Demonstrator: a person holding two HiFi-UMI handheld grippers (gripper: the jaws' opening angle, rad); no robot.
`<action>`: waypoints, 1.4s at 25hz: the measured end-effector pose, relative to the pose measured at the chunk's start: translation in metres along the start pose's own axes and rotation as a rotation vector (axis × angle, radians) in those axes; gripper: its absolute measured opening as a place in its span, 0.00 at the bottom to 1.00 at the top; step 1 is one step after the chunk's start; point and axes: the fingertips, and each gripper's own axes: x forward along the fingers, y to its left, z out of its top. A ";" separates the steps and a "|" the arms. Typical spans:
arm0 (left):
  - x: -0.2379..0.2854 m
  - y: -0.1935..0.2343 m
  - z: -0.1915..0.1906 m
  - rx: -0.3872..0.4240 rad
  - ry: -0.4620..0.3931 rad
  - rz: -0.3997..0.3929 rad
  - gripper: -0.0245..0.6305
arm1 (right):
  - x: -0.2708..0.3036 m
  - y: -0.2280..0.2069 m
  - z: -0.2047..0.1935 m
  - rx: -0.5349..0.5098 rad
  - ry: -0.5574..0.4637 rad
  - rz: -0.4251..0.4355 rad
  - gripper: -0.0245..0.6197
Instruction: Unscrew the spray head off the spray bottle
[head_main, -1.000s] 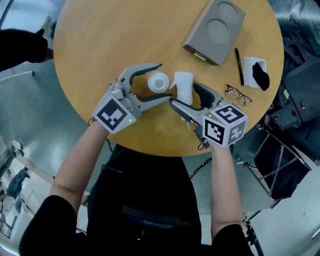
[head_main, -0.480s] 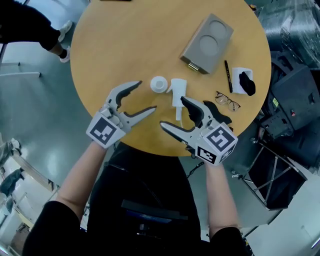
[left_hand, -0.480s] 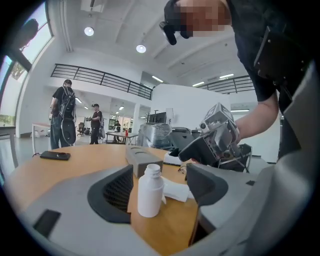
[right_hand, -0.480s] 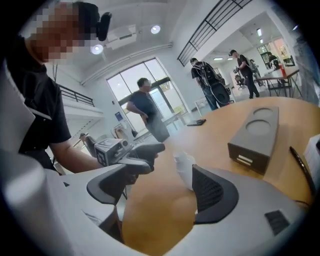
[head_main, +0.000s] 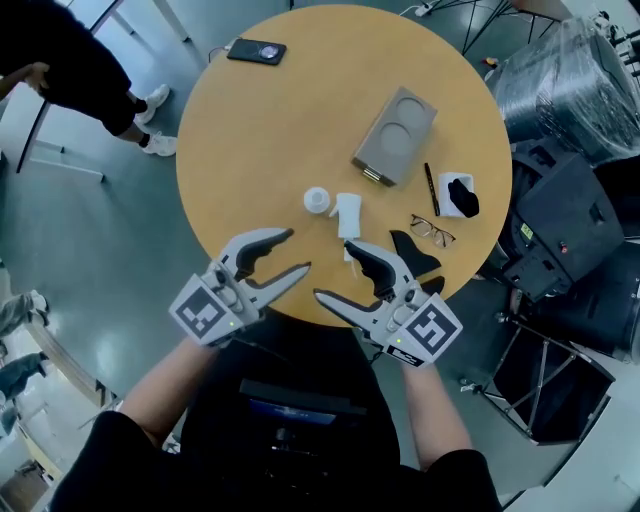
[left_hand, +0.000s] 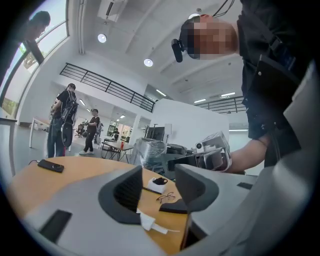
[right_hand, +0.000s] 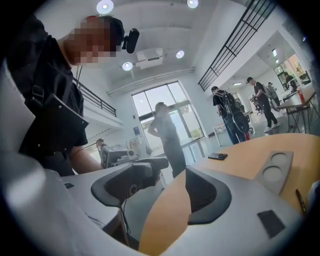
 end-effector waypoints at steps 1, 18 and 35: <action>-0.003 -0.009 0.011 -0.021 -0.007 -0.014 0.32 | -0.004 0.008 0.009 0.004 -0.015 0.007 0.57; -0.024 -0.095 0.107 0.044 0.047 -0.096 0.04 | -0.052 0.098 0.108 -0.145 -0.154 0.026 0.04; -0.025 -0.064 0.146 0.124 0.053 -0.122 0.04 | -0.023 0.081 0.158 -0.273 -0.153 -0.079 0.04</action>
